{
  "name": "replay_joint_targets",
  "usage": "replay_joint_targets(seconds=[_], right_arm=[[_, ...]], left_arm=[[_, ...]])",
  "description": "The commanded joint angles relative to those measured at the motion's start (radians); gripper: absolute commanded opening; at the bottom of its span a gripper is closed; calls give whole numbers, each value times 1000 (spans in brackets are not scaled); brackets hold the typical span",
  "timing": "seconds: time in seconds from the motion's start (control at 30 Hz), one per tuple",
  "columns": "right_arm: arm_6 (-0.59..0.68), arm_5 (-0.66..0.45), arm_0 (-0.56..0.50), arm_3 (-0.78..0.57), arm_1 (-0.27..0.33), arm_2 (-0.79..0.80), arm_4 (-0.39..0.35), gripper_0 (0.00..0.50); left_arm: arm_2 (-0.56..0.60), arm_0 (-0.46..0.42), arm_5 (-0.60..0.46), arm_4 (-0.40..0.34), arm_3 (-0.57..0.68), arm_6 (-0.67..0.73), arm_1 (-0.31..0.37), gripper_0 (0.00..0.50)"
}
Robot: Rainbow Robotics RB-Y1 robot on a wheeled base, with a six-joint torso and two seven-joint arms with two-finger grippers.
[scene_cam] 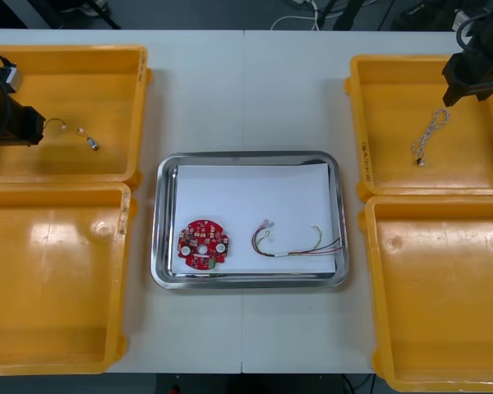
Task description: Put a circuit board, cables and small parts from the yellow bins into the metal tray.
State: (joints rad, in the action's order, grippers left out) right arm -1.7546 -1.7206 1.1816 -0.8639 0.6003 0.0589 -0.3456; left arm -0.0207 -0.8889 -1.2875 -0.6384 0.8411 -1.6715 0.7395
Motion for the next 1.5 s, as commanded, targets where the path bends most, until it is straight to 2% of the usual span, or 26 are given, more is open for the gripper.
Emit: replay_joint_targets(seconds=[0.03, 0.37, 0.47, 0.57, 0.87, 1.13, 1.27, 1.5], right_arm=[[93, 55, 92, 69, -40, 35, 34, 500], [149, 161, 141, 250, -48, 118, 68, 500], [162, 188, 141, 276, -48, 125, 77, 500], [228, 208, 141, 292, -48, 125, 85, 500], [377, 302, 153, 396, -50, 161, 91, 500], [406, 391, 177, 496, -48, 193, 116, 500], [469, 415, 177, 528, -50, 199, 114, 500], [509, 454, 177, 565, -50, 200, 109, 500]], left_arm=[[21, -117, -96, 25, 10, -54, 32, 0], [19, -199, -262, 45, 36, -33, 35, 0], [-4, -220, -322, 40, 72, -14, 31, 0], [-42, -232, -374, 31, 130, 49, 20, 0], [-88, -234, -490, 19, 323, 227, -68, 0], [-127, -232, -553, 23, 447, 352, -160, 1], [-153, -229, -589, 37, 507, 415, -207, 1], [-212, -193, -604, 37, 625, 521, -253, 0]])
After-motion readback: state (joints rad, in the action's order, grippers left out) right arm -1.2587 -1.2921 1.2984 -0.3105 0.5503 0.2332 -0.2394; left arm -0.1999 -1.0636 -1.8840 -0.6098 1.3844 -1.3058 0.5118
